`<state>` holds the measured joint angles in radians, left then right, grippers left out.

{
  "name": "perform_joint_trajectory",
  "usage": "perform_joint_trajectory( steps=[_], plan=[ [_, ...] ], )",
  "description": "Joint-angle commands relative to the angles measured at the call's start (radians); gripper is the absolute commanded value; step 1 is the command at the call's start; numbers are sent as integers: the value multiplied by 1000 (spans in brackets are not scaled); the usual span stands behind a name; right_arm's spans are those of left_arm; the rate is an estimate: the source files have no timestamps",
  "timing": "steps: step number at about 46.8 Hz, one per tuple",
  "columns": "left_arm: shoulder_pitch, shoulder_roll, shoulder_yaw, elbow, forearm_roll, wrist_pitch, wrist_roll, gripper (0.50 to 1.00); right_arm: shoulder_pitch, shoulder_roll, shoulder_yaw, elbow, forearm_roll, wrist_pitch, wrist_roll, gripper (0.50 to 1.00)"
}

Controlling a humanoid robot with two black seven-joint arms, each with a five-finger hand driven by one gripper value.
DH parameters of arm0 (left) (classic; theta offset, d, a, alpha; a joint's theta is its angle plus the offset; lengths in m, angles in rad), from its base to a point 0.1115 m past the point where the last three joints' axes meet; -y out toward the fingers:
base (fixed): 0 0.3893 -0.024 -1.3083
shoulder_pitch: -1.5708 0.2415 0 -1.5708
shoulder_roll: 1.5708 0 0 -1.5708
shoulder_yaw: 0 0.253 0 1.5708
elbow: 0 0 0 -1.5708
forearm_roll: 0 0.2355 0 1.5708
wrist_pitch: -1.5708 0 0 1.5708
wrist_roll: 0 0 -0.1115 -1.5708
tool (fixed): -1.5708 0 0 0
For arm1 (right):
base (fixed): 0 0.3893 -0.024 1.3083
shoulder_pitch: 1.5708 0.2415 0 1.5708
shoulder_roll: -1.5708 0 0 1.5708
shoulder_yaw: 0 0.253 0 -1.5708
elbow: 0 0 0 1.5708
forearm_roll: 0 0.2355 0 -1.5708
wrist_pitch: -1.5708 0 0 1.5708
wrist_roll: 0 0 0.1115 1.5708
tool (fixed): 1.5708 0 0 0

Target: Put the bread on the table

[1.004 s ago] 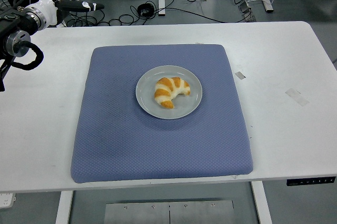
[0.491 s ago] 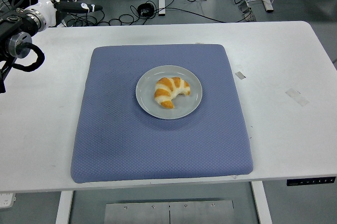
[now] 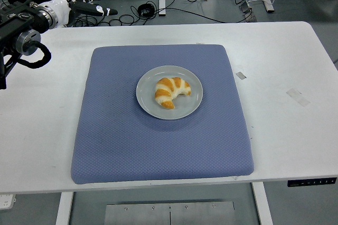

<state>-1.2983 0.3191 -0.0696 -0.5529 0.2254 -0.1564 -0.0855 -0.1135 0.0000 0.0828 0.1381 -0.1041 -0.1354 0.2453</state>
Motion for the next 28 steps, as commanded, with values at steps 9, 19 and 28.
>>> perform_joint_trajectory(
  steps=[9,19,28],
  plan=[
    [-84,12,106,-111,2,1,0,968,0,0,0,0,0,-1,0,1000],
    [-133,14,143,-226,100,5,1,955,0,0,0,0,0,0,0,1000],
    [-145,20,145,-320,212,5,4,954,0,0,0,0,0,-1,0,1000]
  ],
)
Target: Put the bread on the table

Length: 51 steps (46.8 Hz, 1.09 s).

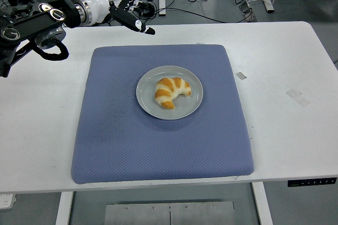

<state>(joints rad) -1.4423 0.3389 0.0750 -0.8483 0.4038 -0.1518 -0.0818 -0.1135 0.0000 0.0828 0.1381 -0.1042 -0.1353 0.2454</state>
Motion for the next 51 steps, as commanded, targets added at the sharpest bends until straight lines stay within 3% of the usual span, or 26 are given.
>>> perform_joint_trajectory(
  steps=[1,23,51],
  plan=[
    [-1,0,-1,-37,47,0,2,954,0,0,0,0,0,0,0,1000],
    [-35,6,74,-202,132,1,16,954,0,0,0,0,0,0,0,1000],
    [36,-1,120,-206,128,12,13,954,0,0,0,0,0,0,0,1000]
  ],
)
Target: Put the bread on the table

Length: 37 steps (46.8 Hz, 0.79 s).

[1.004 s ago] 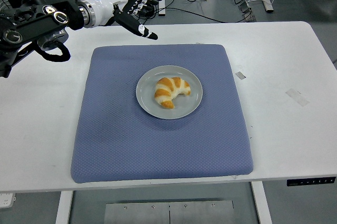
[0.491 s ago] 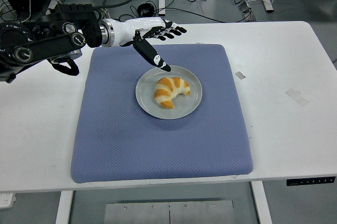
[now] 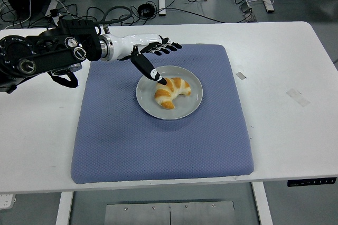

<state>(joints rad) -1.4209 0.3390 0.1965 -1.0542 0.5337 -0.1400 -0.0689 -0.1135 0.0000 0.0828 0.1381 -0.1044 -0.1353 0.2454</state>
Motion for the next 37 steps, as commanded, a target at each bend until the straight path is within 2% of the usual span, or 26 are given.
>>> perform_joint_trajectory(
  steps=[1,20,37],
  plan=[
    [20,-2,-2,0,-1,2,-2,954,0,0,0,0,0,0,0,1000],
    [76,-9,-6,2,-5,65,-11,954,0,0,0,0,0,0,0,1000],
    [120,-78,-6,13,-3,119,-12,954,0,0,0,0,0,-1,0,1000]
  ],
)
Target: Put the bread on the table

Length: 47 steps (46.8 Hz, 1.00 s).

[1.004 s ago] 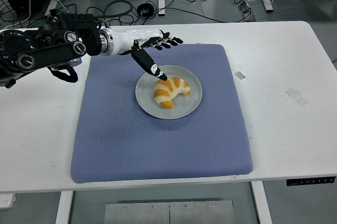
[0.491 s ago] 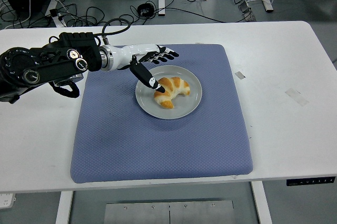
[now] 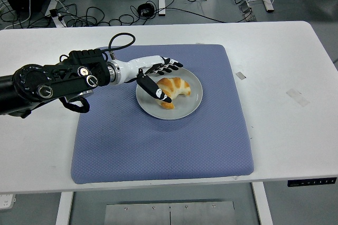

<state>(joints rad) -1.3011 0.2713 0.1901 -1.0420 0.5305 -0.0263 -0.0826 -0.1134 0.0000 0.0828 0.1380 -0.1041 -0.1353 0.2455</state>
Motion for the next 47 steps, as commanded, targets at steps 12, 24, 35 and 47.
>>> perform_joint_trajectory(
  steps=[12,24,35,47],
  plan=[
    [-1,-23,2,5,2,25,0,954,0,0,0,0,0,0,0,1000],
    [11,-30,5,13,11,57,-2,954,0,0,0,0,0,0,0,1000],
    [36,-35,6,13,29,88,-2,952,0,0,0,0,0,0,0,1000],
    [36,-43,6,13,31,105,-2,936,0,0,0,0,0,0,0,1000]
  ],
)
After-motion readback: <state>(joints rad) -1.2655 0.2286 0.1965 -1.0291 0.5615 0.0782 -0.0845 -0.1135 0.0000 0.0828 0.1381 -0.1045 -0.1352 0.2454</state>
